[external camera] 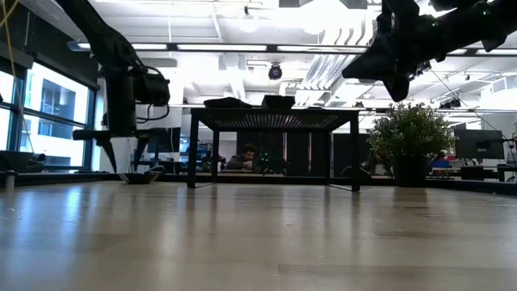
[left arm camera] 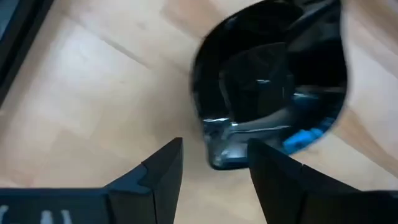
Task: Pick & Place Mini shaped plates
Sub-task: Stack the black leaf shaped plate on top of the black leaf shaped plate on the shelf, then return to Home Position
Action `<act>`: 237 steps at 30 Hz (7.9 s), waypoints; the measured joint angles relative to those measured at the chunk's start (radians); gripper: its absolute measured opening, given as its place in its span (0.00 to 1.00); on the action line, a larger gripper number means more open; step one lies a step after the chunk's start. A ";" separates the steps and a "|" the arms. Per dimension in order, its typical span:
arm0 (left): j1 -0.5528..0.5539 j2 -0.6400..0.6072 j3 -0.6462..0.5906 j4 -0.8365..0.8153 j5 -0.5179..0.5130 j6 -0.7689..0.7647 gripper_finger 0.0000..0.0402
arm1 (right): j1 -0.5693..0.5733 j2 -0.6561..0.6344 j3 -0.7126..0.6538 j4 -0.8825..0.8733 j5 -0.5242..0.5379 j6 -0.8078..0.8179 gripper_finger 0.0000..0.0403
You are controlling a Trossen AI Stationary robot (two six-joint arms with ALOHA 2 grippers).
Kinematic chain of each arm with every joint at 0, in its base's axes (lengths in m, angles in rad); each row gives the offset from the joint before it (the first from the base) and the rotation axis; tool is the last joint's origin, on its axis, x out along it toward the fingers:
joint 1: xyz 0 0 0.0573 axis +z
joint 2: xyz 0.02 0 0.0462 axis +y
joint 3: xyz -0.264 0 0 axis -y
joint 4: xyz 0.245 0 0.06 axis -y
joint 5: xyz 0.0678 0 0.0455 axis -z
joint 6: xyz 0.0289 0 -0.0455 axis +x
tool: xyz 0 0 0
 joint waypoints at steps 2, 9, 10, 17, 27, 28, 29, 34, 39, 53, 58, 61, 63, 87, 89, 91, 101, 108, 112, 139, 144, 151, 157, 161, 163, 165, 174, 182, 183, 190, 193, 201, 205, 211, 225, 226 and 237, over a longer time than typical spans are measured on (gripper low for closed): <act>0.000 0.000 -0.031 0.027 -0.002 -0.029 0.44 | 0.000 0.000 0.000 0.000 -0.002 0.000 0.00; 0.000 0.000 -0.125 0.253 0.007 -0.073 0.40 | 0.000 0.000 0.000 0.000 -0.003 0.003 0.00; 0.000 0.000 -0.133 0.265 0.009 -0.088 0.38 | 0.000 0.000 0.000 0.000 -0.003 0.003 0.00; 0.000 -0.001 -0.143 0.264 0.003 -0.098 0.20 | 0.000 0.000 0.000 0.000 -0.003 0.003 0.00; 0.000 -0.024 -0.142 0.315 0.021 -0.110 0.01 | 0.000 0.000 0.000 0.000 -0.003 0.003 0.00; 0.000 -0.035 -0.142 0.315 0.022 -0.119 0.01 | 0.000 0.000 0.000 0.000 -0.003 0.003 0.00; 0.000 -0.049 -0.143 0.312 0.024 -0.124 0.01 | 0.000 0.000 0.000 0.000 -0.003 0.002 0.00; -0.001 -0.163 -0.143 0.302 0.015 -0.133 0.00 | 0.000 0.000 0.000 0.000 -0.004 -0.001 0.00; -0.005 -0.333 -0.143 0.288 0.020 -0.133 0.00 | 0.000 0.000 0.000 0.000 -0.023 -0.016 0.00; -0.621 -0.705 -0.143 0.259 -0.473 -0.382 0.00 | 0.000 0.000 0.000 0.009 -0.176 0.009 0.00; -0.933 -0.590 -0.143 0.437 -0.735 -0.413 0.00 | 0.000 0.000 0.038 0.006 -0.169 0.112 0.00; -1.051 -0.487 -0.143 0.581 -0.811 -0.402 0.00 | 0.006 0.003 0.091 0.005 -0.116 0.147 0.00; -1.098 -0.415 -0.133 0.661 -0.825 -0.389 0.00 | 0.021 0.006 0.139 -0.013 -0.049 0.166 0.00; -1.073 -0.178 0.157 0.665 -0.730 0.094 0.00 | 0.017 0.488 0.703 -0.202 0.181 0.352 0.34; -1.072 -0.178 0.157 0.671 -0.726 0.109 0.00 | 0.012 0.503 0.703 -0.175 0.170 0.366 0.33; -1.073 -0.178 0.157 0.671 -0.723 0.119 0.00 | 0.010 0.516 0.703 -0.147 0.145 0.364 0.32; -1.072 -0.178 0.157 0.676 -0.721 0.147 0.00 | 0.005 0.523 0.703 -0.121 0.154 0.339 0.07; -1.072 -0.179 0.164 0.667 -0.661 0.191 0.08 | -0.012 0.501 0.702 -0.133 0.134 0.319 0.04; -1.064 -0.188 0.196 0.670 -0.643 0.286 0.22 | -0.057 0.459 0.702 -0.153 0.119 0.302 0.01; -1.042 -0.285 0.228 0.536 -0.428 0.770 0.01 | -0.818 0.529 0.703 -0.637 -0.555 0.196 0.02; -1.041 -0.285 0.227 0.540 -0.390 0.806 0.00 | -0.819 0.540 0.703 -0.637 -0.549 0.167 0.02; -0.988 -0.320 0.100 0.717 -0.234 0.820 0.00 | -0.819 0.539 0.703 -0.637 -0.538 0.156 0.02; -0.876 -0.371 -0.014 0.851 -0.028 0.827 0.00 | -0.819 0.534 0.703 -0.645 -0.516 0.155 0.11; -0.808 -0.403 -0.042 0.851 0.060 0.827 0.00 | -0.819 0.531 0.703 -0.644 -0.516 0.155 0.24; -0.779 -0.418 -0.044 0.828 0.095 0.838 0.00 | -0.819 0.522 0.702 -0.641 -0.517 0.135 0.29; -0.745 -0.434 -0.044 0.791 0.106 0.874 0.00 | -0.818 0.500 0.702 -0.633 -0.519 0.094 0.32; -0.644 -0.491 -0.047 0.633 0.300 0.973 0.00 | -0.637 0.338 0.675 -0.549 -0.414 -0.210 0.12; -0.606 -0.487 -0.046 0.657 0.364 1.106 0.00 | -0.362 0.294 0.376 0.060 -0.394 -0.294 0.05; -0.607 -0.486 -0.046 0.651 0.362 1.121 0.00 | -0.339 0.288 0.348 0.108 -0.392 -0.293 0.05; -0.609 -0.486 -0.046 0.534 0.291 1.011 0.00 | -0.237 0.147 0.205 0.170 -0.390 -0.289 0.01; -0.610 -0.486 -0.046 0.522 0.263 1.002 0.00 | -0.232 0.069 0.156 0.168 -0.382 -0.290 0.02; -0.610 -0.486 -0.046 0.511 0.245 0.953 0.00 | -0.236 -0.101 0.024 0.164 -0.377 -0.299 0.01; -0.610 -0.486 -0.046 0.508 0.167 0.981 0.00 | -0.233 -0.186 -0.043 0.165 -0.372 -0.352 0.01; -0.611 -0.494 -0.046 0.606 0.193 1.089 0.00 | -0.233 -0.357 -0.155 0.162 -0.347 -0.385 0.01; -0.698 -0.525 -0.272 1.015 0.110 1.135 0.00 | -0.233 -0.895 -0.403 0.088 -0.305 -0.334 0.00; -0.699 -0.543 -0.306 1.030 0.113 1.133 0.00 | -0.233 -0.899 -0.409 0.091 -0.306 -0.332 0.01; -0.695 -0.977 -0.499 0.807 0.050 1.139 0.00 | -0.233 -0.900 -0.413 0.048 -0.308 -0.338 0.01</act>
